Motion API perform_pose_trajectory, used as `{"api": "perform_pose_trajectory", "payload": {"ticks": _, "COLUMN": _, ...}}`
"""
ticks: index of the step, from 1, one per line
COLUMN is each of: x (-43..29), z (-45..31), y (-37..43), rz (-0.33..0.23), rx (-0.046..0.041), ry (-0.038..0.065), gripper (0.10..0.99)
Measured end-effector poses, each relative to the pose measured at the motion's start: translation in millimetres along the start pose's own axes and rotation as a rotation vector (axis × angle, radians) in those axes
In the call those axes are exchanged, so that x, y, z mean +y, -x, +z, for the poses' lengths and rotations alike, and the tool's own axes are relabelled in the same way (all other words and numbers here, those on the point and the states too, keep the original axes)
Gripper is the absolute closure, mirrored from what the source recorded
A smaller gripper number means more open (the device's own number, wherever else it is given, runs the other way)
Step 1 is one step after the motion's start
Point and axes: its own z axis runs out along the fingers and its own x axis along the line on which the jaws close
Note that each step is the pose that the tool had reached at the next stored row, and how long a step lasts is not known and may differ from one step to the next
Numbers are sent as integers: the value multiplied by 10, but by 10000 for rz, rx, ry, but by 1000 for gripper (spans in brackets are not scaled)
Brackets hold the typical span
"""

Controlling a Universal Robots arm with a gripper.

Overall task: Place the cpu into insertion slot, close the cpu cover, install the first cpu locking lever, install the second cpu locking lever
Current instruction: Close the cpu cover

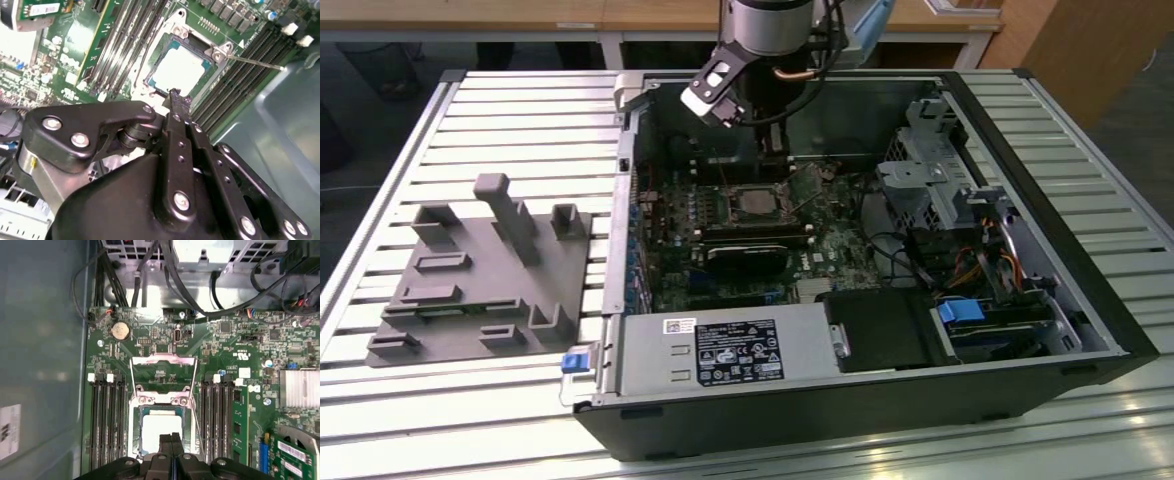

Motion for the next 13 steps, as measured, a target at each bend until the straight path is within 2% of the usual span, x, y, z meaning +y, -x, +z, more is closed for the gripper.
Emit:
{"api": "perform_pose_trajectory", "payload": {"ticks": 2, "x": 5, "z": -56, "y": 0, "rz": -2, "rx": -3, "ry": -3, "gripper": 980}}
{"api": "perform_pose_trajectory", "payload": {"ticks": 5, "x": 22, "z": -65, "y": -1, "rz": -2, "rx": 1, "ry": -9, "gripper": 980}}
{"api": "perform_pose_trajectory", "payload": {"ticks": 8, "x": 92, "z": -61, "y": 0, "rz": -1, "rx": 6, "ry": -38, "gripper": 980}}
{"api": "perform_pose_trajectory", "payload": {"ticks": 10, "x": 170, "z": -56, "y": 0, "rz": 1, "rx": 25, "ry": -63, "gripper": 980}}
{"api": "perform_pose_trajectory", "payload": {"ticks": 13, "x": 230, "z": -51, "y": 0, "rz": 5, "rx": 89, "ry": -71, "gripper": 980}}
